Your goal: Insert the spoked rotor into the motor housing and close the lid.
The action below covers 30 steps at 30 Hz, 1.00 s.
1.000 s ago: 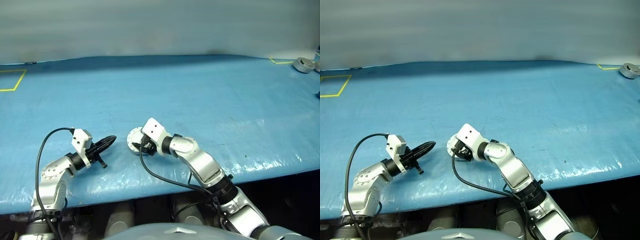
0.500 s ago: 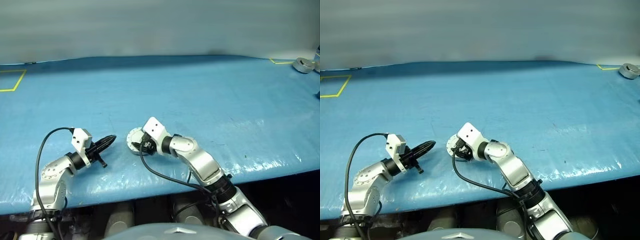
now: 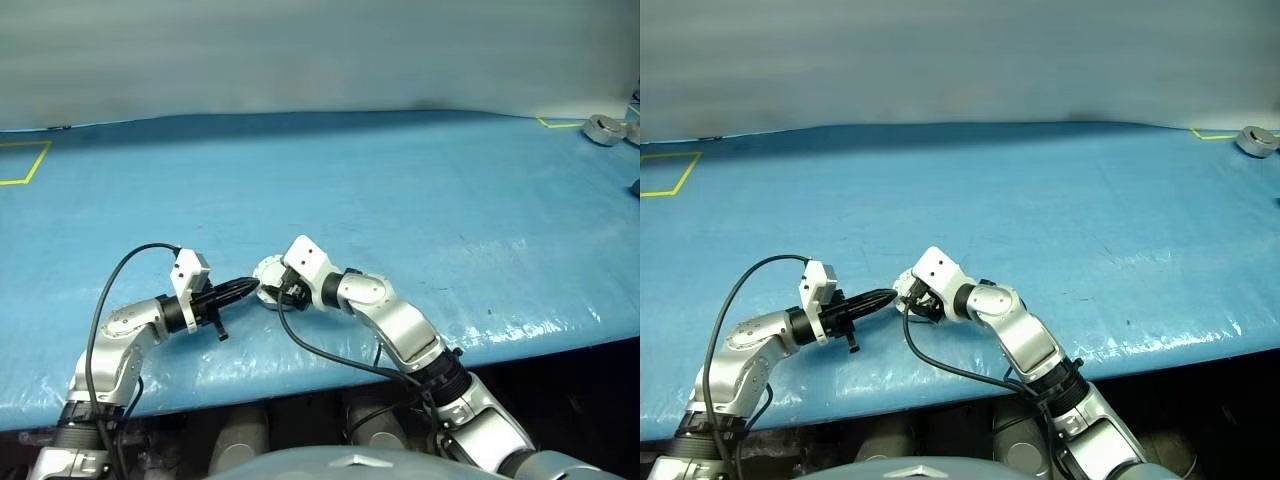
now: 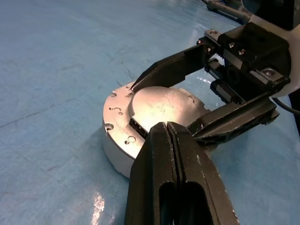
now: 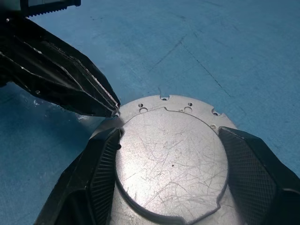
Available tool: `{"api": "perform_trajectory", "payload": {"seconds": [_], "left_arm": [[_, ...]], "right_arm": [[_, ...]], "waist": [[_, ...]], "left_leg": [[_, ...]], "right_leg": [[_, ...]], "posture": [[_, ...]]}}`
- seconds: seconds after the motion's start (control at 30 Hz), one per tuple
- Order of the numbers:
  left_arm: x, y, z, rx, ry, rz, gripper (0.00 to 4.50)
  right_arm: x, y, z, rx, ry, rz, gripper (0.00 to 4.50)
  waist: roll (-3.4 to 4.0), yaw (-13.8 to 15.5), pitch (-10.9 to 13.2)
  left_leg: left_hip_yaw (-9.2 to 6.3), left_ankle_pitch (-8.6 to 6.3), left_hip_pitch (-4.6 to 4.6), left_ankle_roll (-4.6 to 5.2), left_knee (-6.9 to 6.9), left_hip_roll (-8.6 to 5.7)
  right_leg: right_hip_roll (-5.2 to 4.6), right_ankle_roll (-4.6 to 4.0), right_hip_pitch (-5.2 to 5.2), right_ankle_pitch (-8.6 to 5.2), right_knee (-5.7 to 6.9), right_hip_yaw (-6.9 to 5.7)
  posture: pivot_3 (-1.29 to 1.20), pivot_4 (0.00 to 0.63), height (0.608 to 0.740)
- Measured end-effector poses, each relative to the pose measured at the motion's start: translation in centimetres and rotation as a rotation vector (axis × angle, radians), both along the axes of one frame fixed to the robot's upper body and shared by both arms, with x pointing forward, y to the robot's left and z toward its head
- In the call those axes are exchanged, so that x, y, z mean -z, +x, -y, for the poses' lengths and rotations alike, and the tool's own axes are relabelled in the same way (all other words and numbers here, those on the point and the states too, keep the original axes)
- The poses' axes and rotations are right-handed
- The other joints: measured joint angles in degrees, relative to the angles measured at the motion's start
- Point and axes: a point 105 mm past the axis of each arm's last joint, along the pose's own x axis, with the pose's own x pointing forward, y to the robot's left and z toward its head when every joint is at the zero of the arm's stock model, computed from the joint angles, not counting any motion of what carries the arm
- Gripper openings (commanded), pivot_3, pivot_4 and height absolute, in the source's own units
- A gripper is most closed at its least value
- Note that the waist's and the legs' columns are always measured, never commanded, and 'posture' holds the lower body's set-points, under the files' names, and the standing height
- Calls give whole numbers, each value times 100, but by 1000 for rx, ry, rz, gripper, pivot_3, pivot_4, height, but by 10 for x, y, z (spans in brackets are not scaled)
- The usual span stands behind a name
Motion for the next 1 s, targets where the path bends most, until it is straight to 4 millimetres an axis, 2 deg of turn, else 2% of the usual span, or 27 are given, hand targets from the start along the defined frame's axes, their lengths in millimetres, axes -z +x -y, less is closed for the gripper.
{"api": "perform_trajectory", "payload": {"seconds": [0.1, 0.5, 0.53, 0.6, 0.63, 1.0], "left_arm": [[5, 2, -1, 1, 45, -7, 0], [3, 12, -3, -19, 103, 14, 0], [2, 12, -4, -19, 111, 14, 0], [2, 13, -4, -18, 119, 15, 0], [2, 13, -4, -15, 119, 14, 0], [-1, 14, -3, 0, 117, 21, 0]], "right_arm": [[0, 0, 0, 2, 1, 2, 3028], [-3, -1, 1, 2, 2, 7, 3028], [-3, -1, 2, 0, 0, 9, 3769], [-4, -1, 4, -2, -7, 14, 4370], [-4, -1, 6, -3, -11, 18, 4472], [-12, -7, 14, 9, 48, -11, 4472]], "waist": [[1, 2, 1], [2, 12, 2], [3, 12, 2], [3, 22, 2], [3, 26, 2], [1, 62, 2]], "left_leg": [[0, 0, 0, 0, -1, 0], [1, 0, -2, 0, -9, 0], [1, 0, -3, 0, -11, -1], [1, 0, -3, 0, -16, -4], [1, -1, -4, -1, -19, -4], [2, 0, -22, -2, -79, -6]], "right_leg": [[0, 0, -1, 0, -1, 0], [-3, -1, -5, -1, -6, -1], [-4, -1, -5, -1, -7, -1], [-6, -1, -6, -2, -9, -1], [-6, -1, -6, -2, -12, -1], [-8, -9, -18, -11, -16, -2]], "posture": [[0, 150, 740], [0, 150, 740], [0, 150, 740], [0, 150, 740], [0, 150, 740], [0, 150, 740]]}}
